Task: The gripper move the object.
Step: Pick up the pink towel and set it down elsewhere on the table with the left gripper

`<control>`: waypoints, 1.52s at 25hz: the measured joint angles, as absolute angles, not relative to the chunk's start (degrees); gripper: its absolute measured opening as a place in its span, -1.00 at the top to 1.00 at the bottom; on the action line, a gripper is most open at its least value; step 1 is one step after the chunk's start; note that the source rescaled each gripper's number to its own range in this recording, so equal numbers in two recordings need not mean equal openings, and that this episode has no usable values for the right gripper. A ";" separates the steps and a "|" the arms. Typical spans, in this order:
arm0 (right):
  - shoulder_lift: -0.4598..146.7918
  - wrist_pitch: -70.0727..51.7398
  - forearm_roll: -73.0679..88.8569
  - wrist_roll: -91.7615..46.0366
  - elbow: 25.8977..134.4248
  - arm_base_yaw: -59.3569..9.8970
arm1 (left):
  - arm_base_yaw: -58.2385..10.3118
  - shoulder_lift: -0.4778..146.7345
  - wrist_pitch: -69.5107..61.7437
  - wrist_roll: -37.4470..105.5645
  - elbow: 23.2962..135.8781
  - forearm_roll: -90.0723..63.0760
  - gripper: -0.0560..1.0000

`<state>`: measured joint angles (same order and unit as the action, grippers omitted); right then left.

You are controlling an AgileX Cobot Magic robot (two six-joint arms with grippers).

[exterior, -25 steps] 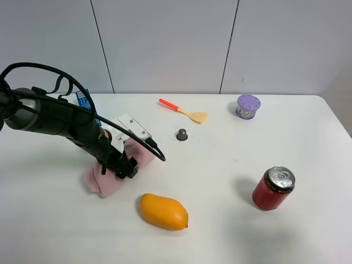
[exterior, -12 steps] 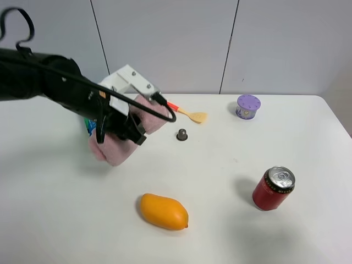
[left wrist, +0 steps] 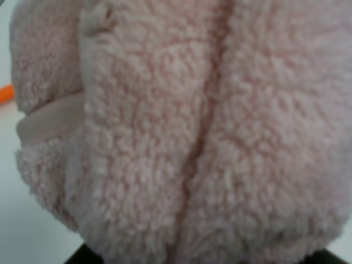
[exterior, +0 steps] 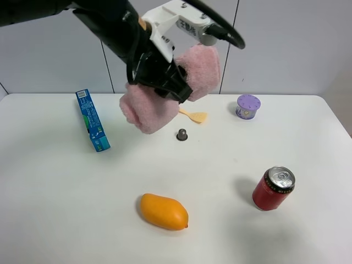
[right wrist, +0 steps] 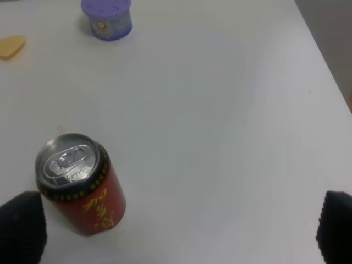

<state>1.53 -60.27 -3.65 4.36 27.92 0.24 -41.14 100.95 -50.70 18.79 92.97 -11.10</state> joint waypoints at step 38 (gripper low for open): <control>1.53 -60.27 -3.65 4.59 27.92 0.24 | -48.24 139.52 -41.97 50.19 120.93 -13.45 0.88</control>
